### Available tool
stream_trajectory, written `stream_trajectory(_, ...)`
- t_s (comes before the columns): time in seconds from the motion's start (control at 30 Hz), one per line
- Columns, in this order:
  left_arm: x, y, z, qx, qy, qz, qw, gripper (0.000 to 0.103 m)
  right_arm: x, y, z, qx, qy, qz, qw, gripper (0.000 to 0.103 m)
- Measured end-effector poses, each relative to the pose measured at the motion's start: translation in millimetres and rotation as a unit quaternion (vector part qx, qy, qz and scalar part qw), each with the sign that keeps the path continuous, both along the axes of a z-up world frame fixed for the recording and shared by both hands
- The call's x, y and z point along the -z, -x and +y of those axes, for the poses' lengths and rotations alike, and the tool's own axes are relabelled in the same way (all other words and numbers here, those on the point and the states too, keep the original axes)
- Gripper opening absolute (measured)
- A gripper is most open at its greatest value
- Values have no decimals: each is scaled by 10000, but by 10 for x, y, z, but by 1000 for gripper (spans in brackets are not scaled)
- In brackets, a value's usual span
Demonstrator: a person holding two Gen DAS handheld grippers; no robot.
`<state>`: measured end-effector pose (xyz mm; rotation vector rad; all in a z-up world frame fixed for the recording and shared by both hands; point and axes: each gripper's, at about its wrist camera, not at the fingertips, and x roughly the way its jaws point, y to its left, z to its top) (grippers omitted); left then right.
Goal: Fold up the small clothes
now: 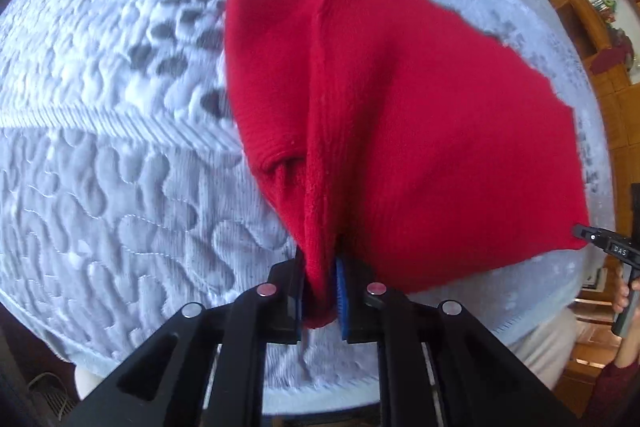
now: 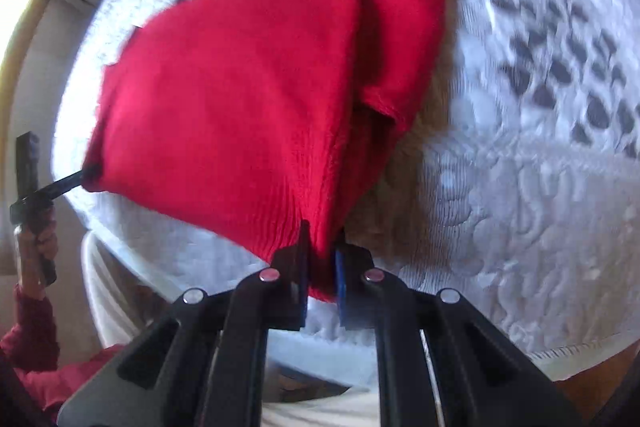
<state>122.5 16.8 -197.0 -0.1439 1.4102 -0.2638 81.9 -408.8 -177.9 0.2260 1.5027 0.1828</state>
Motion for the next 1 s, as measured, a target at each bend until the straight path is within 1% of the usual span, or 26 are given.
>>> stream_trajectory(0.07, 27, 14, 12, -55, 38, -112, 9999, 13, 121, -23, 26, 140, -11, -23, 9999, 10)
stream_trajectory(0.13, -19, 48, 4, -28, 3, -219, 9998, 15, 104, -23, 20, 193, -52, -81, 9998, 11)
stream_trajectory(0.2, -88, 114, 17, 159, -134, -324, 9993, 18, 60, -7, 27, 141, -15, -101, 9998, 12)
stream_trajectory(0.23, -121, 97, 17, 197, -188, -310, 9991, 26, 28, 2, 23, 97, -14, -109, 9999, 17)
stream_trajectory(0.27, -167, 93, 28, 230, -244, -285, 9990, 32, -31, 3, 19, 29, 36, -132, 9999, 27)
stream_trajectory(0.3, -239, 85, 47, 230, -341, -320, 9986, 36, -122, 11, 0, -27, 107, -234, 9997, 30)
stream_trajectory(0.33, -322, 78, 91, 198, -484, -458, 9976, 43, -181, 45, -34, -57, 126, -322, 9994, 31)
stream_trajectory(0.37, -425, 26, 129, 168, -648, -639, 9957, 51, -309, 32, -50, -67, 85, -454, 9989, 31)
stream_trajectory(0.4, -519, -48, 158, 145, -764, -806, 9937, 53, -422, -3, -68, -43, 13, -567, 9984, 31)
stream_trajectory(0.47, -684, -202, 217, 91, -832, -1040, 9910, 53, -613, -145, -104, -12, -113, -784, 9969, 33)
stream_trajectory(0.53, -797, -454, 184, 29, -760, -1140, 9906, 53, -753, -390, -110, 30, -95, -983, 9951, 33)
stream_trajectory(0.57, -828, -615, 123, 54, -673, -1166, 9909, 53, -771, -503, -111, 58, -88, -1024, 9947, 35)
stream_trajectory(0.6, -826, -765, 40, 96, -614, -1163, 9913, 53, -778, -675, -117, 95, -147, -1056, 9943, 36)
stream_trajectory(0.67, -776, -1015, -107, 164, -620, -1120, 9916, 53, -727, -937, -171, 216, -215, -1061, 9939, 36)
stream_trajectory(0.73, -620, -1329, -266, 197, -705, -1004, 9923, 53, -607, -1186, -200, 305, -133, -983, 9946, 36)
stream_trajectory(0.8, -457, -1582, -392, 125, -749, -897, 9931, 53, -439, -1462, -239, 398, -87, -831, 9957, 37)
stream_trajectory(0.9, -287, -1811, -412, 61, -635, -714, 9954, 53, -235, -1710, -364, 594, -92, -668, 9960, 38)
stream_trajectory(0.93, -254, -1847, -414, 78, -585, -671, 9960, 52, -191, -1783, -414, 643, -166, -639, 9957, 41)
stream_trajectory(1.0, -181, -1933, -453, 121, -535, -602, 9967, 51, -107, -1900, -462, 683, -293, -589, 9955, 41)
